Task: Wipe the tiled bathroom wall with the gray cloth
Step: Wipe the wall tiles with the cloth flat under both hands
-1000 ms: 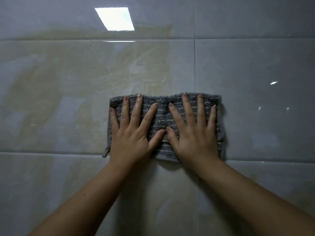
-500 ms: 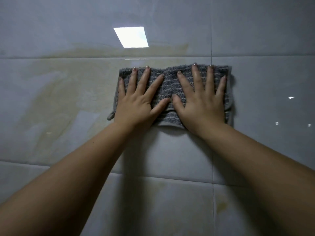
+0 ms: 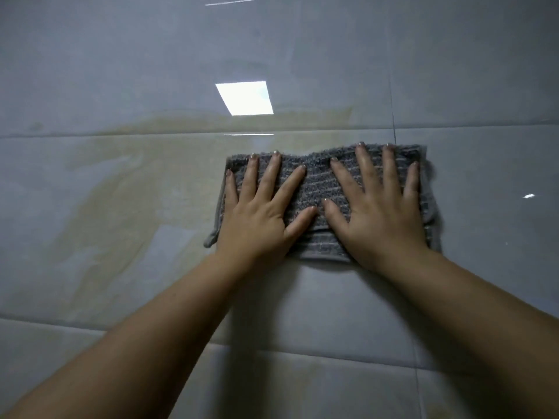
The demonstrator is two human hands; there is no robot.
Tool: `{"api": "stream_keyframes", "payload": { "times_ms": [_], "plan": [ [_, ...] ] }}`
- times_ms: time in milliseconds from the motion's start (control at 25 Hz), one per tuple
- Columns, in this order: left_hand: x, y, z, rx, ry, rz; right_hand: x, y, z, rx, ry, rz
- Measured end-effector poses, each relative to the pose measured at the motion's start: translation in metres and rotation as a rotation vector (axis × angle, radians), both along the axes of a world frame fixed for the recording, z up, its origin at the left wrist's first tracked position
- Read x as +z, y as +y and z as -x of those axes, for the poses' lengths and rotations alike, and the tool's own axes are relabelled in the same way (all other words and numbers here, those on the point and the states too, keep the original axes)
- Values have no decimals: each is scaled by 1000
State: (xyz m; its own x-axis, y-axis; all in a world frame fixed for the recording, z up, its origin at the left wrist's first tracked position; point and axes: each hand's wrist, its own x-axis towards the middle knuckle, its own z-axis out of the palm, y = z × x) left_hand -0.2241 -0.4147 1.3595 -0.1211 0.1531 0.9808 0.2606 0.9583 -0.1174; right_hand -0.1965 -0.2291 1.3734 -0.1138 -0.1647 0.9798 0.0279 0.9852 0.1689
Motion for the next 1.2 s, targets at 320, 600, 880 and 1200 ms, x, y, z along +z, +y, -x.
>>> {"api": "stream_keyframes", "payload": {
  "times_ms": [320,600,880,1200],
  "plan": [
    [54,-55,10,-12,51,30,44,-66,12,12,37,4],
    [91,-7,1,-63,72,144,68,-13,1,-40,0,205],
    [143,-69,12,-27,40,83,115,-79,13,-2,7,179],
    [81,-99,16,-27,80,90,57,-97,15,-13,20,42]
  ]
}}
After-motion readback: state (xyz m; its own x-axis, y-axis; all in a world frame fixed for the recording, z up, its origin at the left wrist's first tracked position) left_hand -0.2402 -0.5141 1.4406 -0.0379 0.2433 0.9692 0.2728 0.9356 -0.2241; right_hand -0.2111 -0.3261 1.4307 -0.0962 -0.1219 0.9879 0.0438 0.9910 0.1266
